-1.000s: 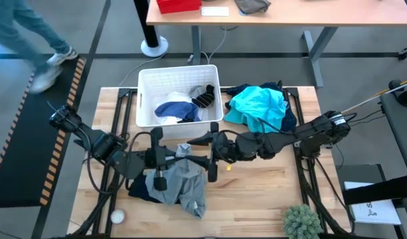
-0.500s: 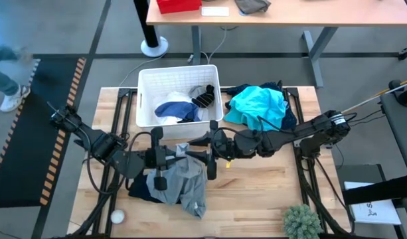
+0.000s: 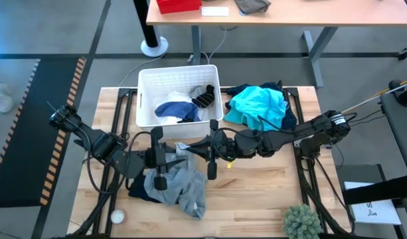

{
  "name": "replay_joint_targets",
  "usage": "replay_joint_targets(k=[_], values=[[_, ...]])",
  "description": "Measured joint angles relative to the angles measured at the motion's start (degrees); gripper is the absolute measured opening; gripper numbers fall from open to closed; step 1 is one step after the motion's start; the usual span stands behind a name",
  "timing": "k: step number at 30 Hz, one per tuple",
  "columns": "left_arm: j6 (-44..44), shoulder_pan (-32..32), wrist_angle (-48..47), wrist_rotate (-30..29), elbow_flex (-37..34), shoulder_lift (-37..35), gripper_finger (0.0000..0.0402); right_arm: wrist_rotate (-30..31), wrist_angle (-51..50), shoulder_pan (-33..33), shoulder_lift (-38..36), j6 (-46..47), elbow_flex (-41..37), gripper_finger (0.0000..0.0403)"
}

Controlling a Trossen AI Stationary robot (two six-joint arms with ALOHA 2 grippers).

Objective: Sort clothes
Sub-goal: Put the gray sock into the white bin

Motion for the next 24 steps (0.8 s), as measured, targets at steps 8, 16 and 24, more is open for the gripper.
replay_joint_targets(k=[8, 16, 24], values=[[-4.58, 0.00, -3.70, -0.56, -0.58, -0.02, 0.0177, 0.02, 0.60, -0.66, -2.93, -3.45, -0.02, 0.0001], [-6.75, -0.01, -3.70, -5.39, -5.81, -1.34, 0.0230, -0.05, 0.02, -6.56, -4.01, -4.87, -0.02, 0.0000], [-10.22, 0.00, -2.64, -7.12, -11.58, -4.62, 0.0230, -3.49, 0.48, -16.09, -4.93, -4.51, -0.04, 0.0000]])
